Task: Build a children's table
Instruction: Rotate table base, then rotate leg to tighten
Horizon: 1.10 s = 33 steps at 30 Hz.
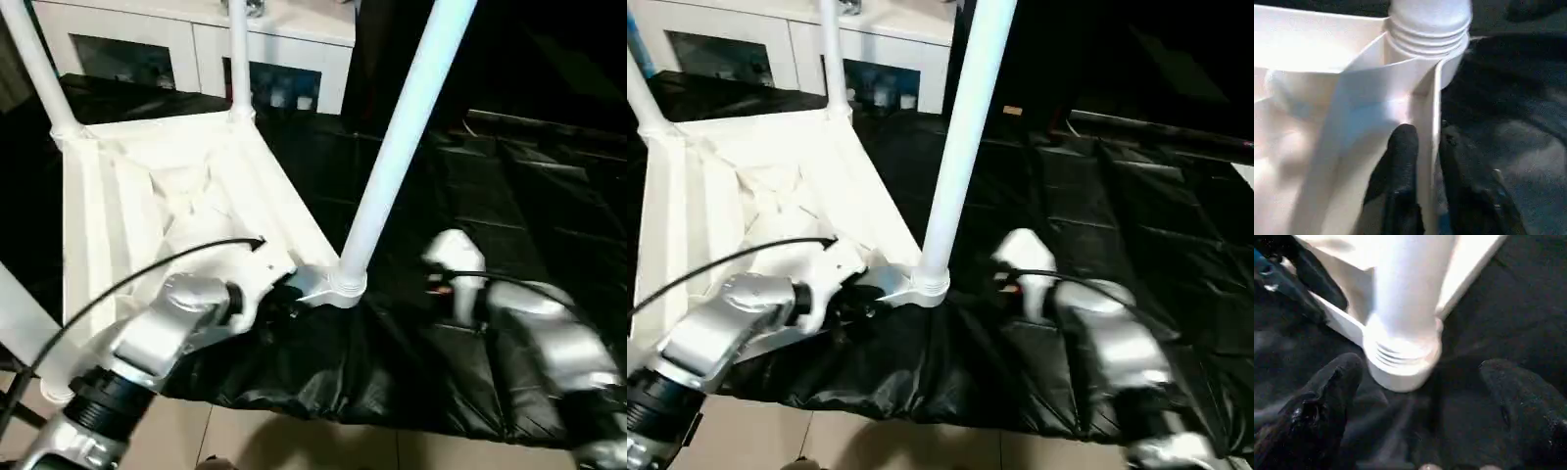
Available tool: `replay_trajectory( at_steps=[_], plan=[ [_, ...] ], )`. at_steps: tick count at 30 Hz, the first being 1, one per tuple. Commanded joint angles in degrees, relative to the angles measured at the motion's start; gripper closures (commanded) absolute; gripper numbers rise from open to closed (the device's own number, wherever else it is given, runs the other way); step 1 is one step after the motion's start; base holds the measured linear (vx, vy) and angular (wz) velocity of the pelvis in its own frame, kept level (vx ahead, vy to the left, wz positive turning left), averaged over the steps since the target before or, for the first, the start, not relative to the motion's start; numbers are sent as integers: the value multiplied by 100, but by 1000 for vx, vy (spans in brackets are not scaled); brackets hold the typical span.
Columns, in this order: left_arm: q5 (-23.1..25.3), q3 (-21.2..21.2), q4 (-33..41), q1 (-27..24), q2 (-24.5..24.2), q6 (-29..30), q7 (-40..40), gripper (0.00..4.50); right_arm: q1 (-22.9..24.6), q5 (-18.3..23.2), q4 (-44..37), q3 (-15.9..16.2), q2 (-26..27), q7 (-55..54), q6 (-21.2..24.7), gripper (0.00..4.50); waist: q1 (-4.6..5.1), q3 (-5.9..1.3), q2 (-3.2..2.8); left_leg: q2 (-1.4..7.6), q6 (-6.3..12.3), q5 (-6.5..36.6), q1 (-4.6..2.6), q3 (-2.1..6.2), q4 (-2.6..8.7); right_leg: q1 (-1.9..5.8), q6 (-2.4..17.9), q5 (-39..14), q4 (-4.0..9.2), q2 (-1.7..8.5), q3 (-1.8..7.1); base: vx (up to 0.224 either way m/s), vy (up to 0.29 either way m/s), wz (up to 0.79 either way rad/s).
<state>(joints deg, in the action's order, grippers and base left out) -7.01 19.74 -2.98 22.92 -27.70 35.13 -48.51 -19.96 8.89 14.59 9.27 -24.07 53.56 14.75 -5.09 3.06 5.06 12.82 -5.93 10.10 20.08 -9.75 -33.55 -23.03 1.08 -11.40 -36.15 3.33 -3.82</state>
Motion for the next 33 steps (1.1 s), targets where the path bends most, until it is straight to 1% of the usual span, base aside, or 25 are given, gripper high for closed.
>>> replay_trajectory(
  at_steps=[1,3,4,5,6,7,8,9,12,14,15,17,18,19,20,21,22,23,25,26,28,29,31,32,33],
  plan=[
    [75,-68,-258,-32,-133,-31,-80,383,-104,-39,85,22,5,29,-37,0,-11,-312,-13,46,38,1294,7,-6,383,256,744,-1615,530,377,264,0,0,0],
    [78,-99,-460,-17,-302,-185,-261,406,-250,-28,176,124,138,115,-46,0,6,-305,15,35,41,1273,20,-1,395,260,727,-1695,511,384,263,0,0,0],
    [88,-85,-626,18,-342,-289,-359,411,-333,-29,278,192,203,199,-88,0,28,-302,91,31,53,1270,40,-9,395,268,676,-1821,532,384,257,0,0,0],
    [116,-58,-682,34,-356,-327,-380,416,-353,-41,313,215,217,215,-109,0,18,-297,48,39,24,1295,25,3,401,256,582,-2073,544,411,260,0,0,0],
    [205,24,-708,41,-426,-391,-408,426,-356,-51,322,245,227,228,-109,0,30,-286,60,54,1,1329,17,4,404,241,538,-2150,561,419,267,0,0,0],
    [232,65,-683,31,-473,-397,-441,446,-349,-42,314,251,242,224,-102,0,14,-285,33,57,-12,1359,1,11,409,230,529,-2172,563,420,269,0,0,0],
    [205,86,-611,39,-510,-350,-501,446,-355,-2,297,230,254,231,-82,0,25,-289,37,60,-36,1384,5,13,415,232,526,-2123,552,415,274,0,0,0],
    [199,99,-586,53,-521,-338,-530,449,-361,9,293,224,263,229,-75,0,23,-298,-12,61,-72,1426,-6,12,417,232,563,-2032,556,411,279,0,0,0],
    [204,206,-578,191,-586,-435,-785,450,-458,-7,426,210,339,151,-127,0,18,-305,-102,55,-114,1546,-51,6,413,217,716,-1761,535,384,285,0,0,0],
    [244,244,-673,303,-574,-546,-856,450,-510,-35,503,212,357,126,-149,0,22,-307,-86,46,-115,1539,-44,1,414,221,786,-1699,524,375,279,0,0,0],
    [255,243,-757,352,-561,-680,-900,450,-516,-46,508,254,366,168,-151,0,0,-322,-170,55,-152,1551,-62,6,411,225,836,-1560,521,384,285,0,0,0],
    [231,222,-939,414,-514,-958,-1021,450,-543,-67,577,314,385,266,-202,0,3,-320,-107,40,-135,1475,-35,-3,405,248,873,-1390,501,370,284,0,0,0],
    [208,215,-951,399,-504,-1067,-1073,450,-540,-83,594,328,387,265,-210,0,-11,-330,-129,47,-132,1421,-39,-2,400,256,902,-1309,483,385,290,0,0,0],
    [65,174,-982,321,-453,-1541,-1318,450,-525,-137,654,395,394,278,-231,0,-27,-325,-88,48,-107,1384,-32,1,405,259,904,-1312,500,395,282,0,0,0],
    [-3,155,-962,282,-440,-1688,-1406,450,-509,-148,648,420,393,286,-223,0,-33,-327,-109,47,-119,1372,-27,-4,405,263,906,-1307,488,395,287,0,0,0],
    [-3,155,-962,282,-440,-1688,-1406,450,-509,-148,648,420,393,286,-223,0,-42,-336,-120,57,-124,1344,-31,-2,402,265,931,-1215,474,400,285,0,0,0],
    [-64,132,-876,227,-450,-1697,-1441,450,-491,-143,604,430,427,253,-214,0,-38,-334,-107,62,-126,1330,-28,-5,403,265,941,-1181,469,399,285,0,0,0],
    [-145,125,-775,169,-471,-1713,-1549,450,-468,-95,545,447,473,287,-197,0,-43,-331,-59,62,-109,1302,-24,-11,405,269,935,-1178,466,400,284,0,0,0],
    [-196,122,-676,120,-524,-1730,-1648,450,-456,-67,507,509,516,361,-170,30,-57,-324,-79,66,-96,1283,-24,-5,415,261,917,-1264,454,410,285,0,0,0],
    [-222,98,-670,117,-557,-1719,-1710,450,-467,-81,535,553,541,398,-191,38,-54,-322,-64,72,-90,1288,-30,-9,413,256,910,-1280,462,409,288,0,0,0],
    [-264,57,-706,128,-584,-1742,-1791,450,-513,-107,636,569,604,374,-243,50,-73,-316,-122,70,-113,1308,-41,-9,420,244,910,-1294,461,412,293,0,0,0],
    [-284,52,-732,142,-614,-1758,-1867,450,-574,-118,747,565,663,349,-274,50,-75,-315,-123,68,-139,1355,-37,-7,425,250,900,-1325,466,413,292,0,0,0],
    [-225,78,-838,182,-653,-1818,-1921,450,-742,-99,1042,535,809,316,-319,67,-65,-320,-137,69,-178,1448,-47,-1,430,240,910,-1385,473,416,289,0,0,0],
    [-149,93,-975,207,-649,-1953,-1952,450,-856,-137,1265,569,872,314,-381,87,-56,-322,-148,60,-202,1473,-45,0,426,239,964,-1341,472,415,288,0,0,0],
    [-140,95,-993,210,-649,-1971,-1956,450,-870,-149,1296,576,878,310,-395,87,-59,-321,-149,66,-212,1487,-46,0,428,243,964,-1344,470,418,289,0,0,0]
  ],
)
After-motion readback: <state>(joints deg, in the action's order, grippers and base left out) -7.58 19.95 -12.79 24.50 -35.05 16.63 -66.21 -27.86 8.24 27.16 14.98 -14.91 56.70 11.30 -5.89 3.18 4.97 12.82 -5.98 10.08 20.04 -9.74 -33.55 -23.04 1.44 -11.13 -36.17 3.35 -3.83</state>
